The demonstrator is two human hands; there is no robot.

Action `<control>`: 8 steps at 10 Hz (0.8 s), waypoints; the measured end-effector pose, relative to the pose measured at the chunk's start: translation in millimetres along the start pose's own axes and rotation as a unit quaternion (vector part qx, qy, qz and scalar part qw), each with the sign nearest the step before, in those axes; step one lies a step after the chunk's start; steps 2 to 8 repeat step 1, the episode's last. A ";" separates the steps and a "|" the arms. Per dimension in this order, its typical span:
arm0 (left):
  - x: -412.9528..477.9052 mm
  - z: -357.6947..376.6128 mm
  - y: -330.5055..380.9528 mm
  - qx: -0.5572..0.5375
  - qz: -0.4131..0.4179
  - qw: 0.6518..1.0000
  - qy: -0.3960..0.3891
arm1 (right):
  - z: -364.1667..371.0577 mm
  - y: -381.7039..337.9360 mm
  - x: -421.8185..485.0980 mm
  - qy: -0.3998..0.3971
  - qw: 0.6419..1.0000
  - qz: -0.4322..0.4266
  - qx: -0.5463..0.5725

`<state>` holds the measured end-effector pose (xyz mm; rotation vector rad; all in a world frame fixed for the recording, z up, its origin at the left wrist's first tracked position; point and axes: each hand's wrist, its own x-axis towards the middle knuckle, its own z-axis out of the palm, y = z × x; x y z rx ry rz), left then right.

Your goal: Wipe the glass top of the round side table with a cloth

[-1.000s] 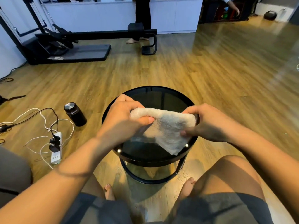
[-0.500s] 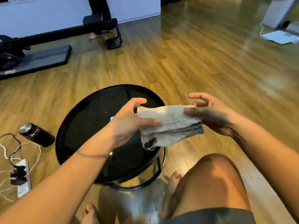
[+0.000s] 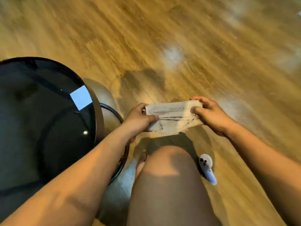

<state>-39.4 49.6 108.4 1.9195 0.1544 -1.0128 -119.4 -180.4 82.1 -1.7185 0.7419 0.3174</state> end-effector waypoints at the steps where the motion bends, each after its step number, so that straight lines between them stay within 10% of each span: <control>1: 20.0 7.2 -24.4 0.099 -0.067 0.992 0.032 | 12.5 41.5 20.6 -0.023 0.992 0.124 -0.021; 8: 20.0 7.2 -24.4 0.099 -0.067 0.992 0.032 | 12.5 41.5 20.6 -0.023 0.992 0.124 -0.021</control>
